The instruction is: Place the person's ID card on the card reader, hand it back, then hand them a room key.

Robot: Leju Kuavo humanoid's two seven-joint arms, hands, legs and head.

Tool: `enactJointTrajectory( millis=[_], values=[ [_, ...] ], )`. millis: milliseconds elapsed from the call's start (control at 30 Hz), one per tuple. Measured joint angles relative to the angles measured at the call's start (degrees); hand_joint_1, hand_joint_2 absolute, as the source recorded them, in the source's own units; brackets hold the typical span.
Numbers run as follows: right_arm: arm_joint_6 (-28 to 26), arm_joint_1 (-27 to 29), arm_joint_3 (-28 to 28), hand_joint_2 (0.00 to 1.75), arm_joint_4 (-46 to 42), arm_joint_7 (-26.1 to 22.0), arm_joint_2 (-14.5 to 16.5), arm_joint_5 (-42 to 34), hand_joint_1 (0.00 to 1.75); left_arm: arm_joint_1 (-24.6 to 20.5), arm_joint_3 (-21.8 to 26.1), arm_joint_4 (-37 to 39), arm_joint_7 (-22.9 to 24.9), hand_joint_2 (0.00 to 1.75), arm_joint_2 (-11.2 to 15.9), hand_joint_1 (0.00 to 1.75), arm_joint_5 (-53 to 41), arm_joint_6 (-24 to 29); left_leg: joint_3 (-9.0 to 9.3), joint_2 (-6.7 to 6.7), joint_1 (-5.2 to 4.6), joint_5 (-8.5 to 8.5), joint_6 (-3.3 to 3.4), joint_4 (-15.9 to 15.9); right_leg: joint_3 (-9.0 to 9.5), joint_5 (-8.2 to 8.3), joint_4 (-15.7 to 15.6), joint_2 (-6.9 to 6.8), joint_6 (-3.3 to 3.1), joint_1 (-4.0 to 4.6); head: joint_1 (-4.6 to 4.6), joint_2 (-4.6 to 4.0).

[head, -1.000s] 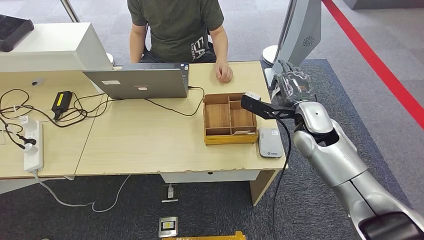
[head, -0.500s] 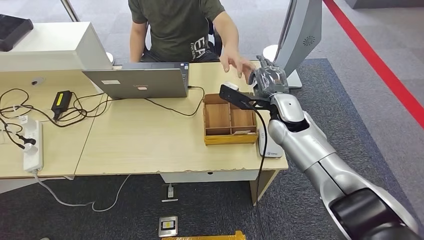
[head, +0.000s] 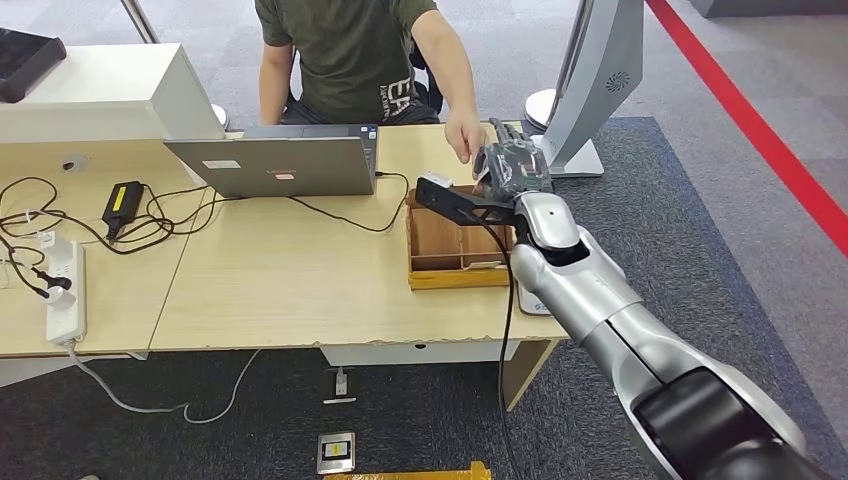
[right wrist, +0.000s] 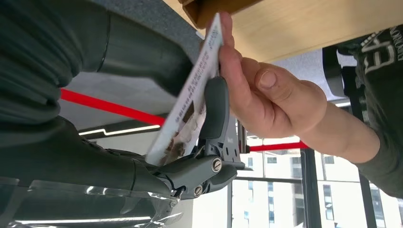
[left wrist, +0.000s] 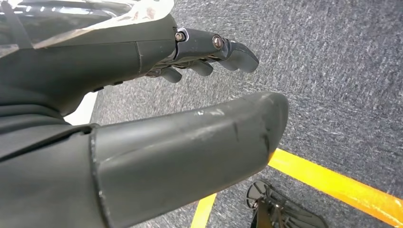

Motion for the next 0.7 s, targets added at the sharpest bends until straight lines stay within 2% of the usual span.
enactJointTrajectory(
  millis=[433,533,700],
  values=[
    [-1.1,0.0,0.7,0.0,0.0,0.9,0.2,3.0,0.0,0.1,1.5,0.0,-0.9,0.0,-0.3,0.0,1.5,1.2,0.0,0.0,0.0,0.0,0.0,0.0,0.0,0.0,0.0,0.0,0.0,0.0,0.0,0.0],
    [-3.0,0.0,0.7,0.0,-0.2,0.1,0.4,2.8,0.0,0.2,2.7,0.0,-0.9,0.0,-0.6,0.0,2.4,1.9,0.01,0.01,0.0,0.0,-0.01,0.0,0.0,0.0,0.0,0.0,0.0,0.0,0.0,0.0],
    [-3.5,1.5,0.1,0.0,-3.9,-0.4,-0.3,4.9,0.0,0.4,4.0,0.0,-0.8,0.0,-0.8,0.0,3.3,2.4,0.04,0.02,0.0,0.0,-0.01,0.0,-0.01,0.0,0.0,0.01,0.0,0.0,-0.01,0.0]
  ],
)
